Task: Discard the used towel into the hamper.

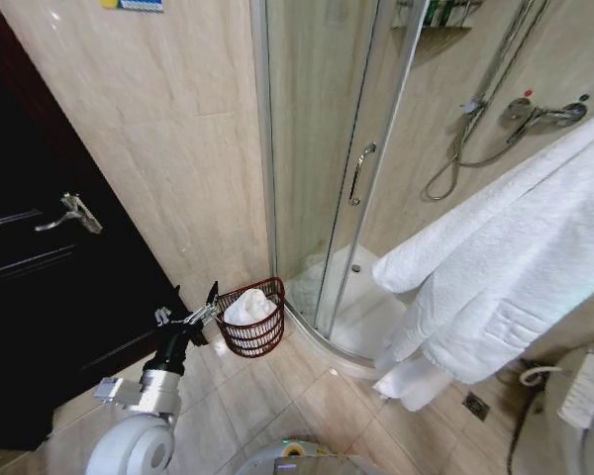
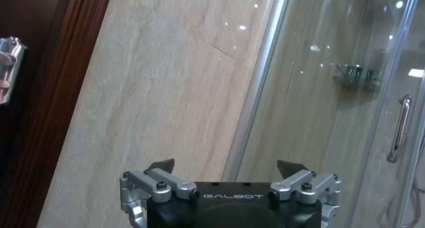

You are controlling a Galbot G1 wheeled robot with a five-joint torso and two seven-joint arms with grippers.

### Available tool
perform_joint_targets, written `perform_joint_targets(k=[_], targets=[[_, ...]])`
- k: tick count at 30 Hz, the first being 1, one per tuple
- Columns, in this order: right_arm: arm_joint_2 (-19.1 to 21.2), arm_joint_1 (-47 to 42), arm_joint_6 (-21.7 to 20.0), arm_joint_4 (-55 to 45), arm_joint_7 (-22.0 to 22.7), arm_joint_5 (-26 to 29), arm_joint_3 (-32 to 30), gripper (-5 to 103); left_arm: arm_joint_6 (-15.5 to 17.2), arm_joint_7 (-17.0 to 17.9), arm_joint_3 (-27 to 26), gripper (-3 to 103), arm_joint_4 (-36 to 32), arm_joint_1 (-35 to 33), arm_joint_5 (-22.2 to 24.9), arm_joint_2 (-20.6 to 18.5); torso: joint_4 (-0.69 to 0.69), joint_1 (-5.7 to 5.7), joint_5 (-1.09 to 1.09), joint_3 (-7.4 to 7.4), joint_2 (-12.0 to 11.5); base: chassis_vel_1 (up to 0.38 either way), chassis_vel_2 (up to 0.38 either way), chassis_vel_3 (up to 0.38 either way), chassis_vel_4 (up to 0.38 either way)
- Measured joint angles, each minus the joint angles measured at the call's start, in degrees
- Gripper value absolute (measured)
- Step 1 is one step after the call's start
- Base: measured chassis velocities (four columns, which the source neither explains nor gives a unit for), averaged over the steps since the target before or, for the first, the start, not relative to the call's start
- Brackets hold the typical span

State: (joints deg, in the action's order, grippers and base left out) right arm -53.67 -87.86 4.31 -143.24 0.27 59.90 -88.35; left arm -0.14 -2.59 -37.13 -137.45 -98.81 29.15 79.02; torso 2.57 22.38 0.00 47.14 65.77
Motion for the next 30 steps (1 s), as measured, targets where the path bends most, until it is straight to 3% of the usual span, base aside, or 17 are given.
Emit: perform_joint_targets(k=[14,30], targets=[[0.2,0.2,-0.1,0.0,0.0,0.0,0.1,6,0.0,0.0,0.0,100,0.0,0.0,0.0,0.0,0.00,1.72,0.00,2.00,3.7,0.000,0.000,0.000,0.000],[-0.3,0.1,0.1,0.0,-0.5,0.0,0.4,6,0.0,0.0,0.0,100,0.0,0.0,0.0,0.0,0.00,1.71,0.00,2.00,3.7,0.000,0.000,0.000,0.000]])
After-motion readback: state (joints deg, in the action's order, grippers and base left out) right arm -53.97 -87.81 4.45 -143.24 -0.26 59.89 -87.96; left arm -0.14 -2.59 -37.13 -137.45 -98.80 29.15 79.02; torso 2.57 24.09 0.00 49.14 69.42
